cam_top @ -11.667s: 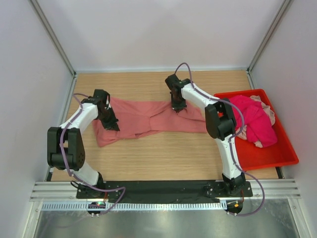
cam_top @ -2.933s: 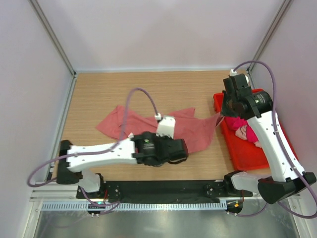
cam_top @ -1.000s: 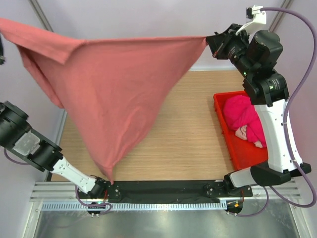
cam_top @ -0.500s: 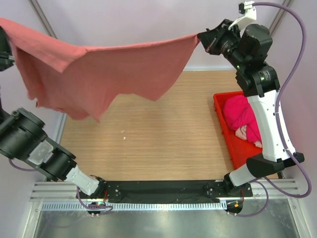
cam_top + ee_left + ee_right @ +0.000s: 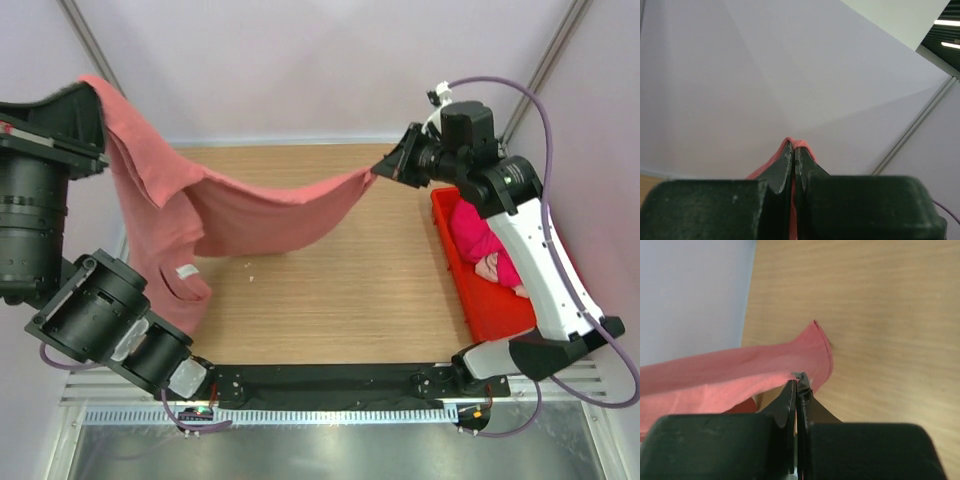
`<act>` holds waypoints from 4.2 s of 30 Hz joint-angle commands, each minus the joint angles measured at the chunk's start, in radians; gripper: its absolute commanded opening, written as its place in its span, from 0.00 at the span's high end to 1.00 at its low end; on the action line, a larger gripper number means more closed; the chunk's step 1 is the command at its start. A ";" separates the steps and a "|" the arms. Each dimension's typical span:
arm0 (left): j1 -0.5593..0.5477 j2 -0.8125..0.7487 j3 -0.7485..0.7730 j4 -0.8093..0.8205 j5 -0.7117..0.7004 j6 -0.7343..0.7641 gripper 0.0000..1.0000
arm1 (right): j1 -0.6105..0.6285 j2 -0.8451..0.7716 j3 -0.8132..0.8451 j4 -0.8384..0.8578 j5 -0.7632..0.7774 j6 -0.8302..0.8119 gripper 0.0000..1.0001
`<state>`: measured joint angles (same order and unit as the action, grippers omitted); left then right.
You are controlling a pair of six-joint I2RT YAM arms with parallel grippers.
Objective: Fold and stack the t-shirts
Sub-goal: Flatten the tshirt out
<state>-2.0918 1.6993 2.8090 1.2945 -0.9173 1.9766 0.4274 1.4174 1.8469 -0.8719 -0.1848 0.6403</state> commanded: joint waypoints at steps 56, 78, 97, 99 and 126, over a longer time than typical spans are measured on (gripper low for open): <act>1.741 -0.559 -0.367 -1.965 0.546 -2.016 1.00 | 0.014 -0.101 0.579 0.080 0.067 -0.320 0.99; 1.656 -0.547 -0.480 -1.879 0.362 -1.889 1.00 | 0.014 -0.189 0.333 0.324 0.120 -0.228 0.99; 1.656 -0.427 -0.467 -1.589 0.271 -1.697 1.00 | 0.014 -0.003 0.523 0.360 0.240 -0.370 0.99; 1.656 -0.455 -0.471 -1.601 0.273 -1.705 1.00 | 0.016 -0.026 0.522 0.338 0.240 -0.360 0.99; 1.495 -0.587 -0.625 -1.740 0.384 -1.739 1.00 | 0.016 -0.242 0.155 0.335 0.180 -0.204 0.99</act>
<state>-0.5686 1.0241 2.3756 -0.4484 -0.4992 0.1684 0.4454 1.1790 2.1807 -0.6212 -0.1127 0.4892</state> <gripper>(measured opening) 0.006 0.034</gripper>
